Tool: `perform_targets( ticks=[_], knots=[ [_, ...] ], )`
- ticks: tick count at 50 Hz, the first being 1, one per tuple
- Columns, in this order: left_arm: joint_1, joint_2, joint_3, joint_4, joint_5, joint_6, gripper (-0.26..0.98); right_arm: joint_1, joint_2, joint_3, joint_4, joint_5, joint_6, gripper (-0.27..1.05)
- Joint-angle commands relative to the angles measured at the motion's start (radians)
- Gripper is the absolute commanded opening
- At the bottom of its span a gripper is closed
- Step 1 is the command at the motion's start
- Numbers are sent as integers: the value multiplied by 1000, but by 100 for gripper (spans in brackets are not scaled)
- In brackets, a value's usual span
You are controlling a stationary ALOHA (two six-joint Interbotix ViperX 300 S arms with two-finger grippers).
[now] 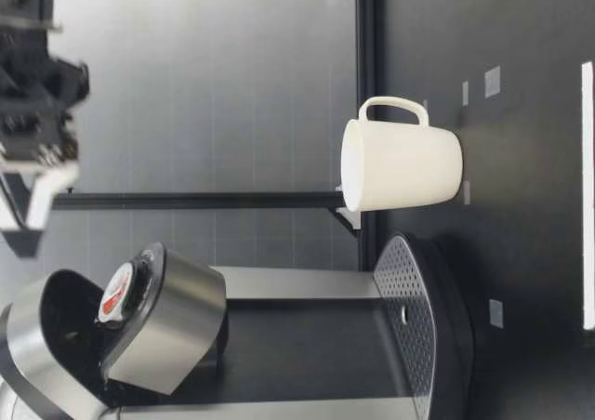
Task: Place the coffee capsule inside the capsule container, then place the cup onto the center of the cup tray.
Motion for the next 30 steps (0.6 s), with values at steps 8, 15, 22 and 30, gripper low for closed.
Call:
perform_targets(
  ticks=[8,15,22,30],
  knots=[
    [120,8,32,14,-77,-97,13,18,-121,87,28,-80,3,66],
    [153,21,29,14,-173,-129,13,18,-176,135,57,-77,3,64],
    [156,41,18,15,-241,-133,13,18,-209,158,80,-72,3,64],
    [156,29,6,14,-357,-152,13,18,-230,175,81,-72,3,64]
  ],
)
